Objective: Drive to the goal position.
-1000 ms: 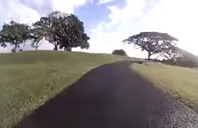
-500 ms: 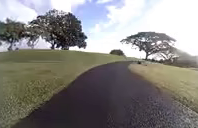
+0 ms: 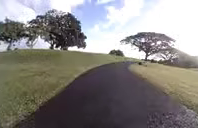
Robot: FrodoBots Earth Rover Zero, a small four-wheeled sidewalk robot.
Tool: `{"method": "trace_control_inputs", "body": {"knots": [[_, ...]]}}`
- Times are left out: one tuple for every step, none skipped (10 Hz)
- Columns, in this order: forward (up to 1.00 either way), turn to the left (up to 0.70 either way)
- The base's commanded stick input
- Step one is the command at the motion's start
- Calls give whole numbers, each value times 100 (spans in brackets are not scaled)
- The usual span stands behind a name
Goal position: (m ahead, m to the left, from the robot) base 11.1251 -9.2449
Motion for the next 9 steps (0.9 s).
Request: {"method": "trace_control_inputs", "body": {"knots": [[60, -7], [60, -1], [60, 0], [60, 0], [60, 0], [60, 0], [60, 0], [60, 0], [60, 0]]}}
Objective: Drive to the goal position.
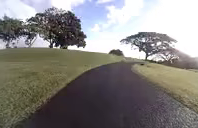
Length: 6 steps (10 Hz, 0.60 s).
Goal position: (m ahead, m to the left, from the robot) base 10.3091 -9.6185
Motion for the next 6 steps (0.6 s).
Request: {"method": "trace_control_inputs", "body": {"knots": [[60, 0], [60, 0], [60, 0], [60, 0], [60, 0], [60, 0]]}}
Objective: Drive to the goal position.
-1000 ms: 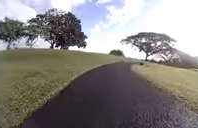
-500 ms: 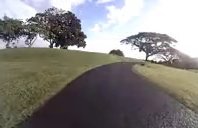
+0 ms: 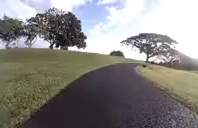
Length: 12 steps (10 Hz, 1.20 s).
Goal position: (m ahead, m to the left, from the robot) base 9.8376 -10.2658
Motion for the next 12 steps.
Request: {"method": "trace_control_inputs", "body": {"knots": [[60, 0], [60, 0], [60, 0], [60, 0], [60, -6], [60, -13], [60, -15], [60, -15], [60, -15], [60, -15], [60, -15], [60, -15]]}}
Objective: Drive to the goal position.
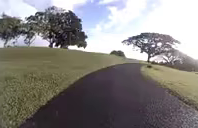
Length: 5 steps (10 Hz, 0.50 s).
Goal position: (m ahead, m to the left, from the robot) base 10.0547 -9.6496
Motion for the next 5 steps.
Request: {"method": "trace_control_inputs", "body": {"knots": [[60, -15], [60, -15], [60, -15], [60, -15], [60, -11]]}}
